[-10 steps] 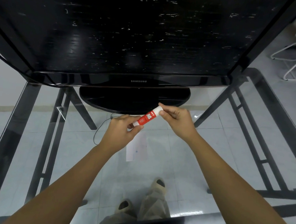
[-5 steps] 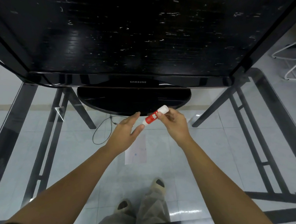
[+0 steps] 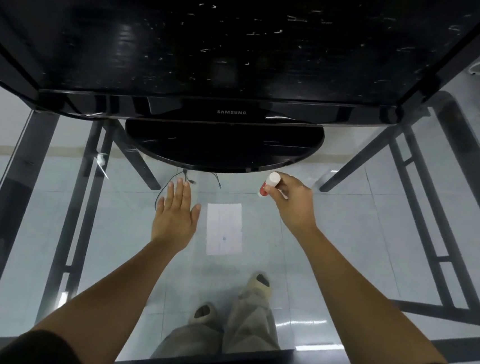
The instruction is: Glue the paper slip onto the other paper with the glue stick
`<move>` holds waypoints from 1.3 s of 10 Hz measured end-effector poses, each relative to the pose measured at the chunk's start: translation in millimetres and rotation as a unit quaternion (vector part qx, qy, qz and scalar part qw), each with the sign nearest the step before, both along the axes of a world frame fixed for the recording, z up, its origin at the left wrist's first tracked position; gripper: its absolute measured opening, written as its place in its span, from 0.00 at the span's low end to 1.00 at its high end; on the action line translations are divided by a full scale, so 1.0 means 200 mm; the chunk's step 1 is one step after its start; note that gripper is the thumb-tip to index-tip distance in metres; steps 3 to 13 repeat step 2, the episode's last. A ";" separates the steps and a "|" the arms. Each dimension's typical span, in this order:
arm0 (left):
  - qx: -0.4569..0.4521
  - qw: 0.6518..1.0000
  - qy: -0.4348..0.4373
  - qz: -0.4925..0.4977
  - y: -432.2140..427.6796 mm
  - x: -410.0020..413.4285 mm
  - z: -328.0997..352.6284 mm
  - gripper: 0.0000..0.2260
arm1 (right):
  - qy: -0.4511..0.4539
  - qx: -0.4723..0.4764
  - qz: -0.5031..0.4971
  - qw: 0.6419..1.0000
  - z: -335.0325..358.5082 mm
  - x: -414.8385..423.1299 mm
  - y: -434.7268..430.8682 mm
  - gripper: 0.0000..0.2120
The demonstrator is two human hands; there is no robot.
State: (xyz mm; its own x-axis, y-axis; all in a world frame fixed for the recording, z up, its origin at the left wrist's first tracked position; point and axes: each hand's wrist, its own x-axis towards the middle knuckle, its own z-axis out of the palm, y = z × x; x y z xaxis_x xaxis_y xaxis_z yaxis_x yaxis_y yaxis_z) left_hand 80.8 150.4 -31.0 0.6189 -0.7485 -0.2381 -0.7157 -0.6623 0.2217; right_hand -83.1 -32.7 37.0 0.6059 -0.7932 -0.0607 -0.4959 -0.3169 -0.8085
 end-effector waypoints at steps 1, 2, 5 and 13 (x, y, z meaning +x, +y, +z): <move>-0.003 1.000 0.004 0.004 0.00 0.00 0.01 0.27 | 0.033 -0.032 0.023 0.999 0.00 0.02 -0.01 0.02; -0.009 1.000 0.011 0.008 0.00 0.00 0.01 0.27 | 0.048 -0.040 0.028 0.998 -0.01 0.02 -0.01 0.06; -0.009 1.000 0.011 0.008 0.00 0.00 0.01 0.27 | 0.048 -0.040 0.028 0.998 -0.01 0.02 -0.01 0.06; -0.009 1.000 0.011 0.008 0.00 0.00 0.01 0.27 | 0.048 -0.040 0.028 0.998 -0.01 0.02 -0.01 0.06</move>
